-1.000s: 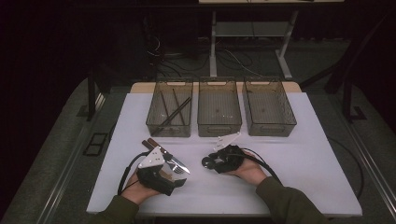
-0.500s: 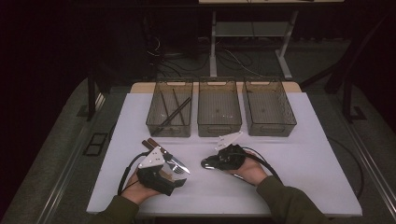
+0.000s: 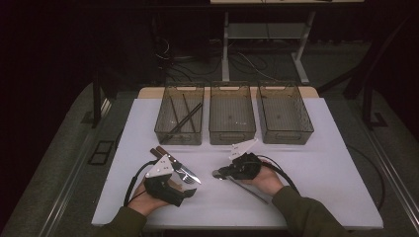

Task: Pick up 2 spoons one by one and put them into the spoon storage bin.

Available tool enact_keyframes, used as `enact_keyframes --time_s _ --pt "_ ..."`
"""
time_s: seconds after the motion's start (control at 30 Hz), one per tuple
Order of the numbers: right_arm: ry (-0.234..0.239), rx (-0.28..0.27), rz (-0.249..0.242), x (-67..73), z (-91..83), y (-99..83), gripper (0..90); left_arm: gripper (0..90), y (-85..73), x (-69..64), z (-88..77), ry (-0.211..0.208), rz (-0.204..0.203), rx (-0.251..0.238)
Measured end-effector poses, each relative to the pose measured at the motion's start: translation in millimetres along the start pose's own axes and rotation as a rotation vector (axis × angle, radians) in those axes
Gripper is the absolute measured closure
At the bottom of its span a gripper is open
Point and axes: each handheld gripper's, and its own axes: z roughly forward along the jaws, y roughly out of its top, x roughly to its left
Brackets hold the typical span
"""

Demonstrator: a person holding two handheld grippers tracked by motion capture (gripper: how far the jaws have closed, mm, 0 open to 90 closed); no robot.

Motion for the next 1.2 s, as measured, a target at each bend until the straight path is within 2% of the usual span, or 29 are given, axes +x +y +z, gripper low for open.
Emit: enact_keyframes --time_s 0.23,0.3,0.43,0.5,1.2 --pt "0.006 -0.006 0.014 -1.4 -1.0 0.8 88.3 0.0 -1.2 1.3 0.6 -0.01 -0.004 0.007" --pt "0.008 -0.015 0.043 -0.4 -2.6 1.9 88.3 0.0 -2.1 1.8 1.2 -0.011 -0.003 0.016" --pt "-0.009 -0.034 0.054 -4.1 -8.7 3.0 88.3 0.0 -1.9 2.0 0.9 -0.011 -0.004 0.01" --pt "-0.011 -0.049 0.078 -5.4 -12.0 3.7 88.3 0.0 -1.9 2.0 0.9 -0.01 -0.003 0.01" --pt "-0.082 -0.112 0.125 -20.1 -35.7 4.5 88.3 0.0 -1.3 0.3 1.6 -0.008 0.002 0.013"
